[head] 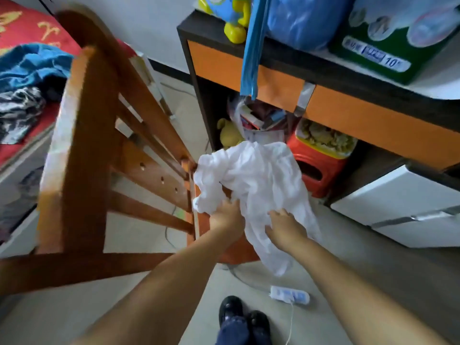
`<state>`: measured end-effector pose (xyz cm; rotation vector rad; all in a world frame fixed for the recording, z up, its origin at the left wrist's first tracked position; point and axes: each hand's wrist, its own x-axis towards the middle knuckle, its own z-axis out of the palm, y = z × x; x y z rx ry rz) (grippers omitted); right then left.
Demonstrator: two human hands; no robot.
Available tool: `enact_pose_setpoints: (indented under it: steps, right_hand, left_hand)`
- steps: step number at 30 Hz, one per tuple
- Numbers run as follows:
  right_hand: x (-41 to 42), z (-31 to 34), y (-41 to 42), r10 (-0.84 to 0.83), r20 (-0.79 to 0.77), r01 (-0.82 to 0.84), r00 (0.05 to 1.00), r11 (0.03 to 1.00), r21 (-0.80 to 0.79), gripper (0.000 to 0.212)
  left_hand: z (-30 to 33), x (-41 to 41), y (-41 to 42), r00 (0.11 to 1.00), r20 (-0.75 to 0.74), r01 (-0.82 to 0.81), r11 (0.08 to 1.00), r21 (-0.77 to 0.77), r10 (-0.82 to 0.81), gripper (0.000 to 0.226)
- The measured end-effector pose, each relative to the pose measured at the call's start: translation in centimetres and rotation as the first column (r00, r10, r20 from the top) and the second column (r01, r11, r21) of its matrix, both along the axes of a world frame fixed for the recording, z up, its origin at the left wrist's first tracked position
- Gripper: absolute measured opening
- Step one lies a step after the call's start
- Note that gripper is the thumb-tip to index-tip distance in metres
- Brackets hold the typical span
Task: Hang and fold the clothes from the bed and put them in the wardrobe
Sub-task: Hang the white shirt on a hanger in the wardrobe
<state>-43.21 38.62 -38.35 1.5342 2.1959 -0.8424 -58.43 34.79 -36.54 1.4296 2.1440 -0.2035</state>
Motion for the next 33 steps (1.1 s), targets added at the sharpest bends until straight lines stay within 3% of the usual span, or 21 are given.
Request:
enact_pose_setpoints:
  steps: [4,6,8,10,12,15,17,19,20,21,22,25,28,30,33]
  right_hand:
    - [-1.5,-8.4,0.1,0.034,0.016,-0.034,0.999,0.999,-0.021,0.077]
    - [-1.5,-12.0,-0.4,0.056,0.059,-0.053,0.997,0.997,-0.055,0.087]
    - [-1.4,-14.5,-1.2,0.107,0.112,-0.104,0.988,0.994,-0.031,0.09]
    - [-1.2,-16.1,-1.6,0.114,0.128,-0.126,0.985,0.988,0.088,0.081]
    - [-0.9,-16.3,-1.2,0.071,0.085,-0.087,0.994,0.975,0.205,0.053]
    - [-0.8,-14.7,0.5,-0.138,-0.105,0.151,0.985,0.979,0.134,0.025]
    - [-0.6,-12.2,1.5,-0.308,-0.249,0.32,0.918,0.947,0.007,0.018]
    - [-0.4,-8.7,2.1,-0.366,-0.309,0.384,0.878,0.923,-0.002,0.022]
    - [-0.3,-6.7,2.5,-0.361,-0.321,0.389,0.875,0.921,0.025,0.024]
    - [-0.2,-4.5,2.9,-0.347,-0.331,0.388,0.877,0.92,0.062,0.025]
    - [-0.2,-2.1,3.4,-0.338,-0.345,0.39,0.876,0.916,0.092,0.024]
    - [-0.1,6.3,5.3,-0.34,-0.439,0.426,0.832,0.898,0.11,0.006]
    - [-0.2,15.2,7.3,-0.285,-0.545,0.446,0.788,0.875,0.188,0.018]
    - [-0.4,21.2,8.1,-0.25,-0.579,0.458,0.776,0.854,0.247,0.016]
    - [-0.9,29.1,8.0,-0.206,-0.68,0.503,0.703,0.821,0.271,0.021]
  left_hand:
    - [-8.0,-2.8,2.6,0.953,-0.285,-0.078,0.993,0.089,0.1,0.071]
    - [-11.2,-4.1,3.6,0.939,-0.262,-0.198,0.972,0.124,0.224,0.079]
    - [-13.8,-4.8,4.4,0.922,-0.127,-0.352,0.929,0.118,0.365,0.086]
    - [-15.4,-5.4,4.8,0.894,-0.061,-0.438,0.895,0.079,0.443,0.087]
    - [-16.3,-6.3,5.2,0.899,-0.077,-0.428,0.902,0.058,0.431,0.066]
    - [-14.9,-6.6,5.5,0.922,0.043,-0.386,0.919,0.078,0.384,0.032]
    - [-12.3,-6.0,5.5,0.844,0.183,-0.526,0.846,0.088,0.505,0.026]
    - [-9.2,-5.6,5.2,0.925,0.043,-0.38,0.91,0.166,0.379,0.024]
    - [-7.1,-5.5,5.6,0.872,0.166,-0.488,0.845,0.218,0.46,0.025]
    - [-4.4,-5.5,6.1,0.725,0.422,-0.661,0.722,0.205,0.544,0.028]
    - [-1.6,-5.4,6.4,0.617,0.527,-0.755,0.628,0.188,0.585,0.03]
    - [7.6,-4.7,7.5,0.521,0.62,-0.822,0.542,0.177,0.587,0.029]
    - [16.1,-4.1,7.7,0.414,0.734,-0.884,0.431,0.183,0.539,0.02]
    - [21.3,-3.5,7.2,0.4,0.794,-0.896,0.38,0.231,0.459,0.021]
    - [28.0,-2.4,5.4,0.306,0.9,-0.934,0.279,0.221,0.31,0.021]
